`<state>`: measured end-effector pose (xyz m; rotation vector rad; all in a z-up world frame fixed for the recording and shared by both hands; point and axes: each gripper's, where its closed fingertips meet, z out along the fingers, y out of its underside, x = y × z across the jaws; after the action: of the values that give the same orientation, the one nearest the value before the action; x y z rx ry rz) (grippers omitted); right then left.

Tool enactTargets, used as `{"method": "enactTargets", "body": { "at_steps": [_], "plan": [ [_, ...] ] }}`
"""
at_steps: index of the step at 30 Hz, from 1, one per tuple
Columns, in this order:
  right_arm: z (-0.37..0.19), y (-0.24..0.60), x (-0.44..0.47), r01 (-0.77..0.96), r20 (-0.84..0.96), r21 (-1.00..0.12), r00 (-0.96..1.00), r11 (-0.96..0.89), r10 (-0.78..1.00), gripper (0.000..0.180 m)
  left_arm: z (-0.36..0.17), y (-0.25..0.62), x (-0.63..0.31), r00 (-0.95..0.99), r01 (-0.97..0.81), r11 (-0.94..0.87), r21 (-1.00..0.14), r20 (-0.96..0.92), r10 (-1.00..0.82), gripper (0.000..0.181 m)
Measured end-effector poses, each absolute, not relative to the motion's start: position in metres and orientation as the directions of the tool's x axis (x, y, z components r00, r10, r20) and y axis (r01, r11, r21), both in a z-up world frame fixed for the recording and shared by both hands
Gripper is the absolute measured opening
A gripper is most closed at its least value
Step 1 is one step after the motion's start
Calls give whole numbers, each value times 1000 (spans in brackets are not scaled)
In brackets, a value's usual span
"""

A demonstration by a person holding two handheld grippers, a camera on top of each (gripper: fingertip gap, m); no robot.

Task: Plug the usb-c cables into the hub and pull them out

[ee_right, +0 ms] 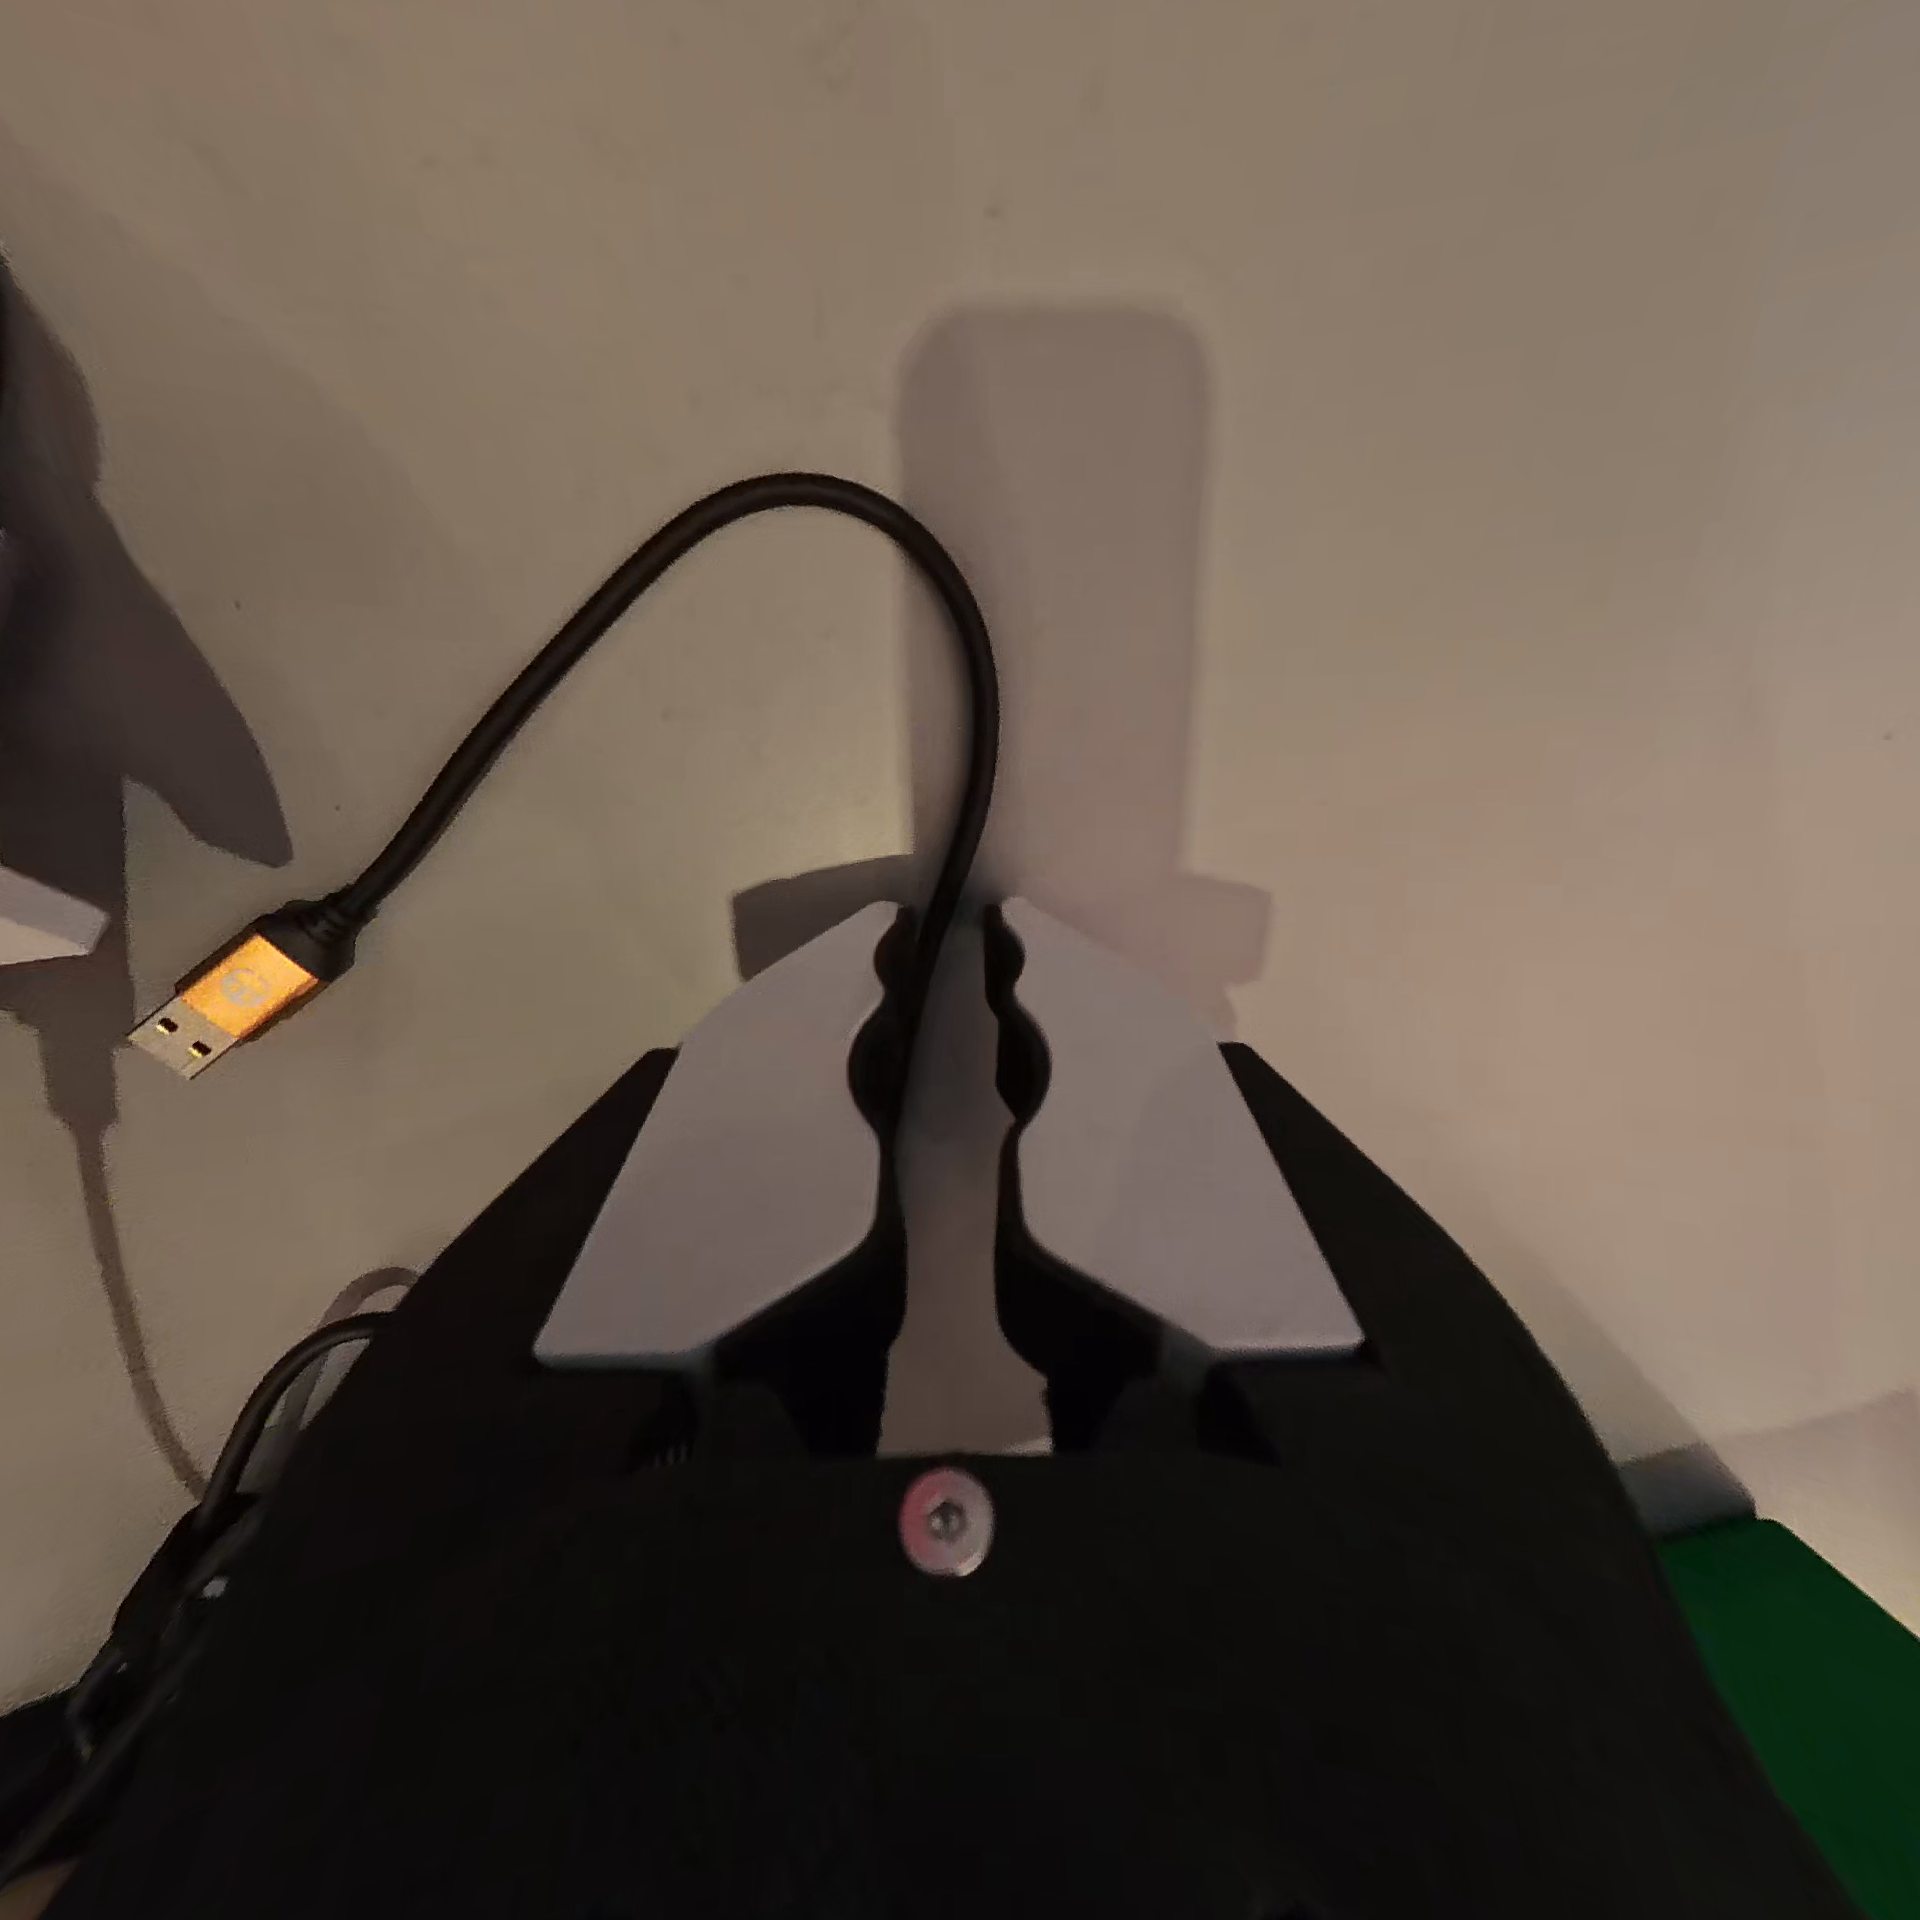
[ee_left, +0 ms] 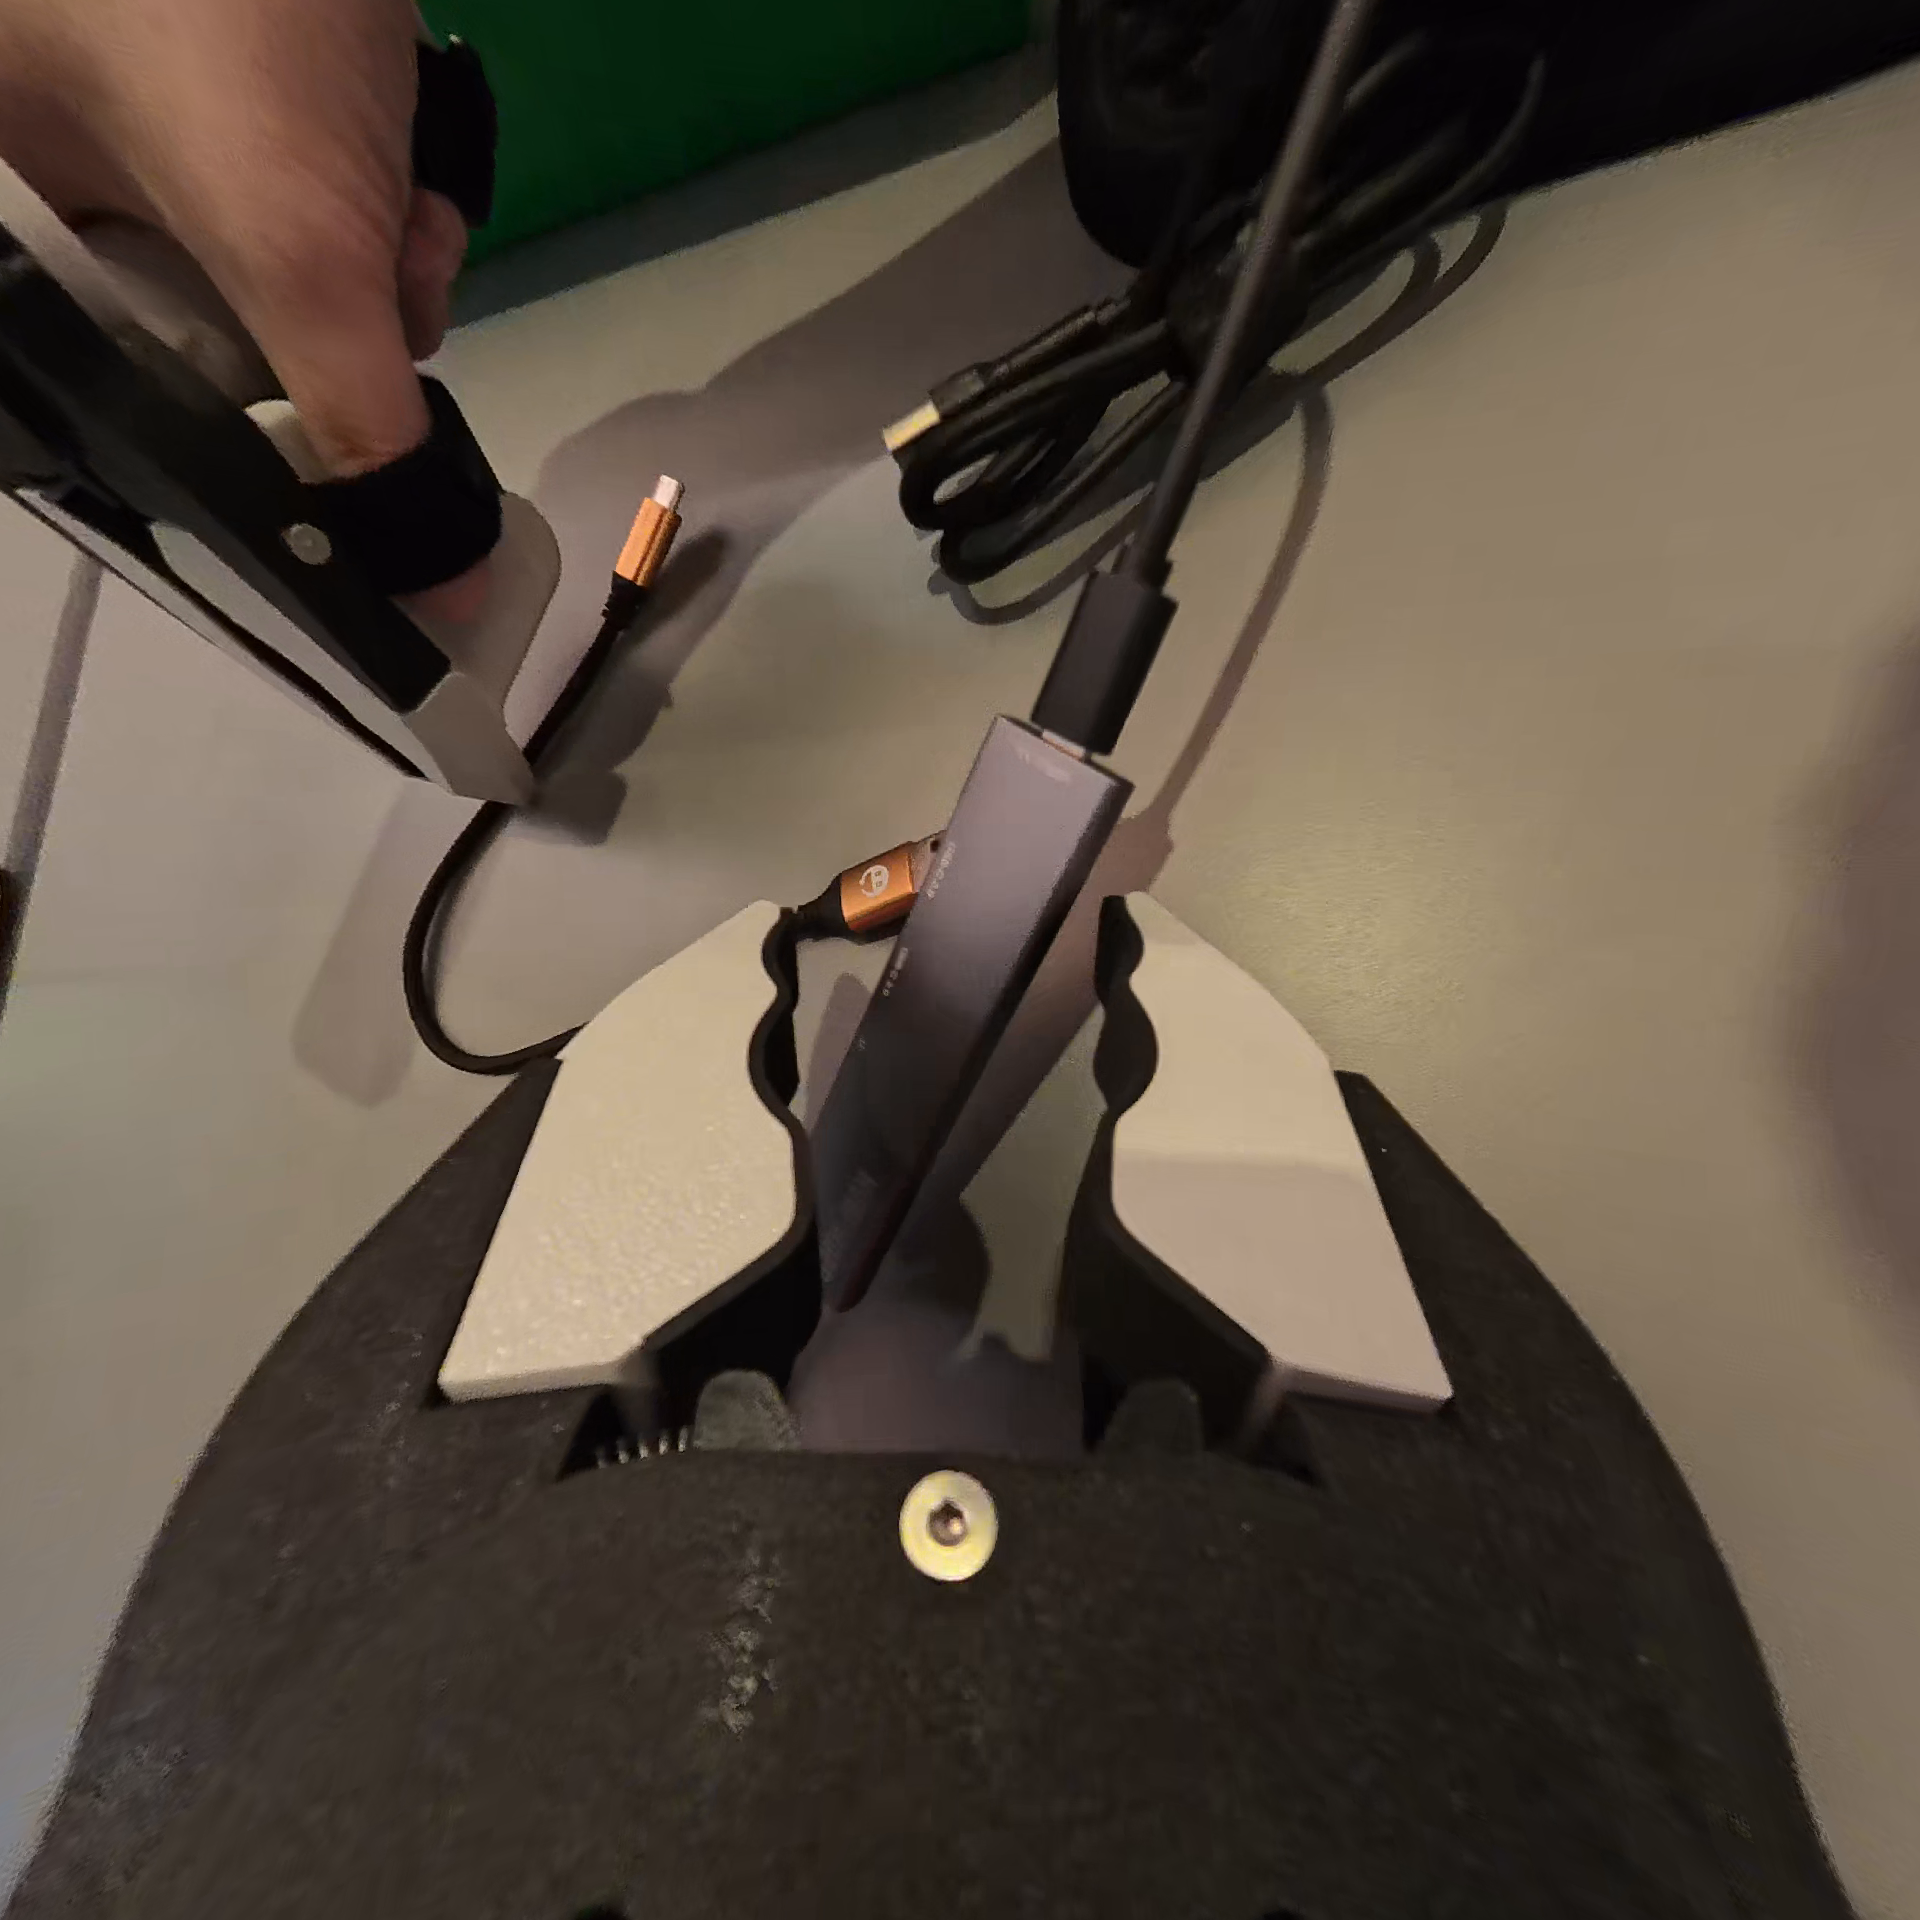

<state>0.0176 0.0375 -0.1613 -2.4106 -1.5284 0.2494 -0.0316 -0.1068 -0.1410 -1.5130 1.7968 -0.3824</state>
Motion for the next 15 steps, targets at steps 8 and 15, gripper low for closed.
{"method": "enactTargets", "body": {
  "at_steps": [8,15],
  "plan": [
    [-159,40,16,867,8,-352,379,-352,925,6,-72,-105,-41,129,-533,60,-844,-151,-980,73],
    [-120,48,0,820,97,-518,339,-244,936,5,-64,-13,-76,595,-414,-297,-860,-9,-803,65]
  ]
}}
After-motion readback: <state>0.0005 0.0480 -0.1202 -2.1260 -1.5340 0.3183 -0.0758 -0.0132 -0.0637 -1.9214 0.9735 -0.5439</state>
